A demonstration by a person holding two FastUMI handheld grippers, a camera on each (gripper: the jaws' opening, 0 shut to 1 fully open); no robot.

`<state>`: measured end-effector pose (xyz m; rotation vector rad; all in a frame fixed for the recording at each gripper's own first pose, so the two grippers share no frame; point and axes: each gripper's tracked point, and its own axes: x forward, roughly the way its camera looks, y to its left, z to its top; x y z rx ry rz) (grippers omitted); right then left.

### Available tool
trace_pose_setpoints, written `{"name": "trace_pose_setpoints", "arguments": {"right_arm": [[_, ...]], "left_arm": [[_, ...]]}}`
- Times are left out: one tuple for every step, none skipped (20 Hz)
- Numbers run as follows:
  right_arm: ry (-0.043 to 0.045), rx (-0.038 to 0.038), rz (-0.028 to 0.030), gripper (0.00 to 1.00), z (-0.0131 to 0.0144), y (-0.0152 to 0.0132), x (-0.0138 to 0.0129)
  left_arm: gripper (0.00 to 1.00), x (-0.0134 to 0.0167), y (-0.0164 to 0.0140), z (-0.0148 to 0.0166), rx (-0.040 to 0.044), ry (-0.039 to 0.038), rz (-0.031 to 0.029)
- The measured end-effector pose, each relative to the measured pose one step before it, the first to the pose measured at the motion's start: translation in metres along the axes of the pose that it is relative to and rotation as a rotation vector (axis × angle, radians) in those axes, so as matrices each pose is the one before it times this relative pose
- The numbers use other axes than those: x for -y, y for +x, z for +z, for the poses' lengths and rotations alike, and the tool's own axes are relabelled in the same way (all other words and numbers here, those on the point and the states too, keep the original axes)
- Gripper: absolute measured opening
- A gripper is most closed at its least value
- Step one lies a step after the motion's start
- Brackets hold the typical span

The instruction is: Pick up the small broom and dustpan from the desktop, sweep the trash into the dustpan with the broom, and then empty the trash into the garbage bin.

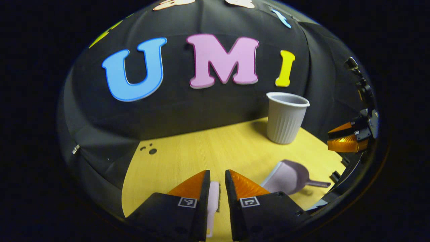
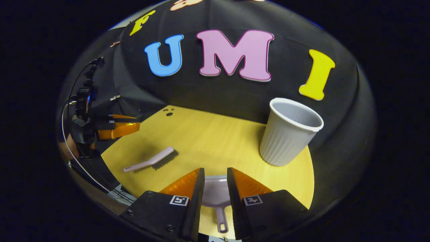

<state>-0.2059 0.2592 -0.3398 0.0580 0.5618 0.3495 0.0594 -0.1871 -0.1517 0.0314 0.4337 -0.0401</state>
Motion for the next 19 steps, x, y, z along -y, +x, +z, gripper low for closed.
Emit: {"name": "trace_pose_setpoints", "arguments": {"right_arm": [[-0.02072,0.04855,-0.00733,0.44,0.01544,-0.00588,-0.00002],[-0.02516,0.03737,-0.01221,0.41,0.01026,-0.00354,0.0014],[-0.023,0.0342,-0.01079,0.43,0.00893,-0.00356,0.0008],[-0.0168,0.0281,-0.00724,0.42,0.00879,-0.00389,-0.00118],[-0.00996,0.02295,-0.00133,0.42,0.00859,-0.0039,-0.00238],[-0.00733,0.02066,0.00269,0.41,0.008,-0.00249,-0.00414],[-0.00852,0.02178,-0.00278,0.36,0.00671,0.00166,-0.00154],[-0.00622,0.0186,0.00134,0.39,0.00671,-0.00042,-0.0021],[0.00124,0.01297,-0.00182,0.39,0.00398,0.00115,-0.00226],[0.00645,0.01004,0.00002,0.39,0.00398,0.00052,-0.00191],[0.00902,-0.00251,-0.00167,0.39,0.0003,0.00211,-0.00135],[0.00756,-0.00051,-0.00023,0.39,-0.00213,-0.00005,0.00057],[0.00135,-0.00826,-0.00427,0.39,-0.00178,-0.00069,0.00056],[0.00267,-0.00467,-0.00092,0.39,-0.00044,0.00073,0.00133],[0.0056,-0.00114,-0.00109,0.39,0.00132,-0.00041,0.00008],[0.00679,0.00027,-0.00176,0.39,0.00095,0.00075,0.00031],[0.00532,0.00152,-0.00403,0.39,0.00073,0.0003,0.0008],[0.00211,-0.00115,-0.00359,0.39,-0.00057,0.00072,0.00086],[-0.00182,-0.00112,-0.00665,0.39,0.00002,0.00001,0.00058]], "left_arm": [[0.32,-0.00254,-0.00585,0.01566,0.05576,0.0003,0.01392],[0.32,0.0006,-0.00411,0.01149,0.04266,0.00451,0.00843],[0.32,0.00267,-0.00238,0.00834,0.03143,0.0026,-0.00088],[0.31,0.00462,-0.00234,0.00754,0.02039,-0.00304,-0.01325],[0.31,0.00224,-0.00222,0.00495,0.01018,-0.00661,-0.00987],[0.32,0.00192,-0.00258,0.00424,0.00853,-0.0095,-0.00405],[0.31,0.00086,-0.00455,0.00456,0.01454,-0.00661,0.00063],[0.31,0.00074,-0.00222,0.00042,0.00953,-0.0051,0.00363],[0.31,0.00179,-0.00283,0.0007,0.00279,-0.00181,-0.0016],[0.31,0.00091,0.00039,-0.00146,-0.00202,0.00304,-0.00361],[0.31,0.00001,-0.00119,-0.00038,-0.00463,0.00594,0.0022],[0.31,-0.00014,-0.00095,-0.00355,-0.01074,0.00729,0.00271],[0.31,-0.00094,-0.00089,-0.00315,-0.01106,0.00316,0.00538],[0.31,-0.00076,-0.00127,-0.00466,-0.00983,-0.0049,0.00026],[0.31,-0.0008,0.00002,-0.00117,-0.00733,-0.0096,0.00197],[0.31,-0.00167,0.00106,-0.00181,-0.00583,-0.00857,0.00319],[0.31,-0.00107,-0.0002,0.00041,-0.00103,-0.00475,0.00061],[0.31,-0.00033,-0.00027,-0.00198,-0.00269,-0.00133,-0.00223],[0.31,-0.00107,-0.0008,-0.00074,-0.00295,0.00286,0.00231]]}}
